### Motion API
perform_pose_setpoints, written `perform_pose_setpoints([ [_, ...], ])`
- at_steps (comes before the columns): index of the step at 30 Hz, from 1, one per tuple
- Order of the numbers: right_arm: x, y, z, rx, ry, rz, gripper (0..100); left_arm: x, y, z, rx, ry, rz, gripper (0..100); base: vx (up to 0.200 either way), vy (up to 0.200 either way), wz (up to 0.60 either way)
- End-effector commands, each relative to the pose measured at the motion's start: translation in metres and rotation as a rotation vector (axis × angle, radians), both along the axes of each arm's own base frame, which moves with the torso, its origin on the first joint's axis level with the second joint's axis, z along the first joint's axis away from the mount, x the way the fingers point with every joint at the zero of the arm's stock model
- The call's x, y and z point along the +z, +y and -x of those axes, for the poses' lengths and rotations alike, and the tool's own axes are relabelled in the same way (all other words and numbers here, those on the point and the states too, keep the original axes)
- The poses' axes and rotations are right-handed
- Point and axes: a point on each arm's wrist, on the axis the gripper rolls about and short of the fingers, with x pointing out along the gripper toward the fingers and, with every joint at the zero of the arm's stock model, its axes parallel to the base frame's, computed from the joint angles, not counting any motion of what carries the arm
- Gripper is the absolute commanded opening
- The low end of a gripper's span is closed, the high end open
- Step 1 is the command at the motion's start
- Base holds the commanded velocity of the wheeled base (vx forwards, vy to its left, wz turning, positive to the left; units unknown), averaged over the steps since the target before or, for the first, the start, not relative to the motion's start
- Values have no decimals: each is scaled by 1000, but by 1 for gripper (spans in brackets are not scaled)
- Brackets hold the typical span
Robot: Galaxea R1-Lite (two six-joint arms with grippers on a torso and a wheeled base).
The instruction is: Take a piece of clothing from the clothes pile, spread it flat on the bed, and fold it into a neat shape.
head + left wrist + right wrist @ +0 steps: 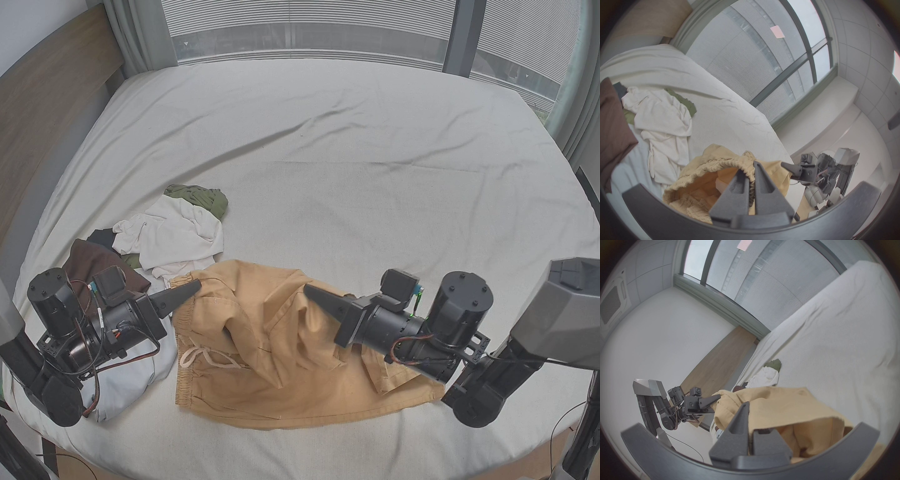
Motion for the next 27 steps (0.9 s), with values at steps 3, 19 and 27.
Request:
perform_pose_setpoints([
  [3,22,-33,12,-18,-53,3,0,12,-4,1,-24,-57,8,0,0,0,0],
  [19,16,-60,24,27,-8,44,0,27,-6,-3,-20,-97,51,0,0,0,0],
  [27,24,-61,28,28,-38,30,0,32,-4,-3,-16,-122,52,0,0,0,0],
])
